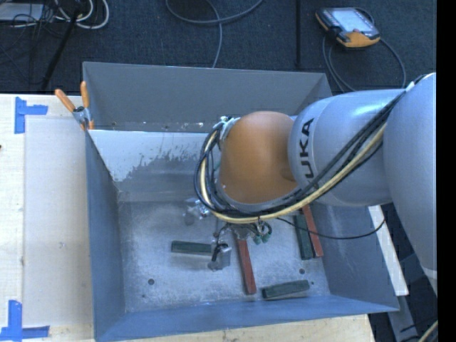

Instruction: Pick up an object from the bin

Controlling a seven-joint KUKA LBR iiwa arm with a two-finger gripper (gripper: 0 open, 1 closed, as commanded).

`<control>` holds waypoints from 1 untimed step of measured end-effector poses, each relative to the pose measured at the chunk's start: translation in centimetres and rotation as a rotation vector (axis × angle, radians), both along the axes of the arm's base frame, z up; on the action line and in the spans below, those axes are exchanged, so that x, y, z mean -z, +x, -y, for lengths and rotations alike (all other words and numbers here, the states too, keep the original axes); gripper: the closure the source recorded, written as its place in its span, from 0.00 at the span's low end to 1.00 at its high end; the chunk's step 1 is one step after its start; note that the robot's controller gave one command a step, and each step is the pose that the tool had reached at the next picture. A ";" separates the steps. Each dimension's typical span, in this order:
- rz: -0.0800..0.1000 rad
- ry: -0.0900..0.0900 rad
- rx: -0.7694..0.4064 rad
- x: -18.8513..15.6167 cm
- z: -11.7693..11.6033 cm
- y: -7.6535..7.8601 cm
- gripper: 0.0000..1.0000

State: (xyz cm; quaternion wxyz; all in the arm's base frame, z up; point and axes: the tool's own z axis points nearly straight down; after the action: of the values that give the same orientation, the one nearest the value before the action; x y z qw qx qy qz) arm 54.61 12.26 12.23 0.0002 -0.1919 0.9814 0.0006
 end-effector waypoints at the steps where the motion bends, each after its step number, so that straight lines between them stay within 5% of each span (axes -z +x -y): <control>1: 0.001 0.000 0.306 4.6 -0.7 1.6 0.00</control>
Offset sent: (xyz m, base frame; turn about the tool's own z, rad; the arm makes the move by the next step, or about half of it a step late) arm 0.0188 0.0093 -0.0523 0.1474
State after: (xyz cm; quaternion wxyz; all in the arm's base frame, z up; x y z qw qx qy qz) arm 56.20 12.96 7.68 0.0009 -0.0401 0.9992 0.0006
